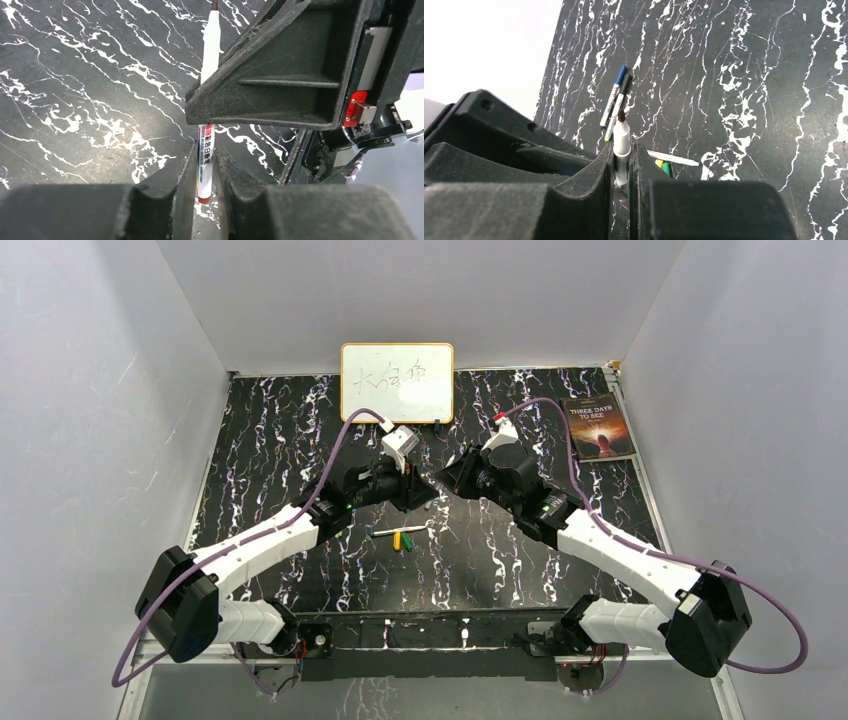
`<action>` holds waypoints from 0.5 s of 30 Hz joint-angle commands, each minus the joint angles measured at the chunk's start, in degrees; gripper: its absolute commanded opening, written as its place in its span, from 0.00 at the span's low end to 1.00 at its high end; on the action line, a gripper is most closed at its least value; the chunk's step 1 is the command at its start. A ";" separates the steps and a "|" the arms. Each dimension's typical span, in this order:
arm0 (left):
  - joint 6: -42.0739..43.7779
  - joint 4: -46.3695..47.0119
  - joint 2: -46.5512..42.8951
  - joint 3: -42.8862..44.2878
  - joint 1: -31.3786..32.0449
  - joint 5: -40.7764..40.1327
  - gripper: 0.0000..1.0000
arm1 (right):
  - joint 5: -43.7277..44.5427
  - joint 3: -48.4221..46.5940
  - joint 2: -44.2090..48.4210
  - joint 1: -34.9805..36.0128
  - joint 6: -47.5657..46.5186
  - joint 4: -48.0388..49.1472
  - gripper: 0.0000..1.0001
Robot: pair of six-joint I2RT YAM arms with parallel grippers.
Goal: Insert the pens into the pen caps
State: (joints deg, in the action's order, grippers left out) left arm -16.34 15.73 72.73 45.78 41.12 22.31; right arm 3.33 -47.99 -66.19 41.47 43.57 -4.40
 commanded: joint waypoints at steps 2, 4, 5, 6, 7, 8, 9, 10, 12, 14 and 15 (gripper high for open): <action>-1.41 3.37 0.41 1.71 0.37 2.88 0.34 | -1.90 -0.80 2.56 -0.11 0.25 4.74 0.00; -1.83 4.32 0.48 1.53 0.43 3.18 0.38 | -2.44 -0.43 2.56 -0.11 0.73 5.20 0.00; -1.90 4.39 0.64 1.60 0.45 3.30 0.39 | -2.60 -0.24 2.68 -0.09 0.96 5.39 0.00; -1.94 4.33 0.80 1.73 0.45 3.51 0.38 | -2.67 0.00 2.73 -0.11 1.20 5.57 0.00; -1.82 4.06 1.04 2.09 0.40 3.61 0.35 | -2.71 0.19 2.82 -0.09 1.37 5.69 0.00; -1.77 3.75 1.16 2.16 0.44 3.48 0.29 | -2.78 0.30 2.96 -0.16 1.48 5.80 0.00; -1.87 3.81 1.14 2.13 0.39 3.35 0.23 | -2.85 0.41 3.09 -0.10 1.52 5.87 0.00; -1.86 3.99 1.04 1.96 0.42 3.22 0.12 | -2.91 0.48 3.09 -0.15 1.55 5.82 0.00; -2.09 4.45 0.57 1.64 0.38 2.60 0.00 | -2.83 0.54 3.28 -0.16 1.55 5.64 0.00; -2.16 4.77 0.15 1.43 0.45 2.14 0.00 | -2.66 0.76 3.39 -0.11 1.48 5.40 0.00; -2.05 4.35 -0.22 1.42 0.47 0.81 0.00 | -2.59 0.92 3.57 -0.09 1.47 5.31 0.00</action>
State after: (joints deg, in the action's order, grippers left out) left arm -18.24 18.09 73.95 45.82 41.32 24.60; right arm 0.99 -47.51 -64.71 41.45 45.06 -2.59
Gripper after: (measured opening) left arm 0.084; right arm 0.088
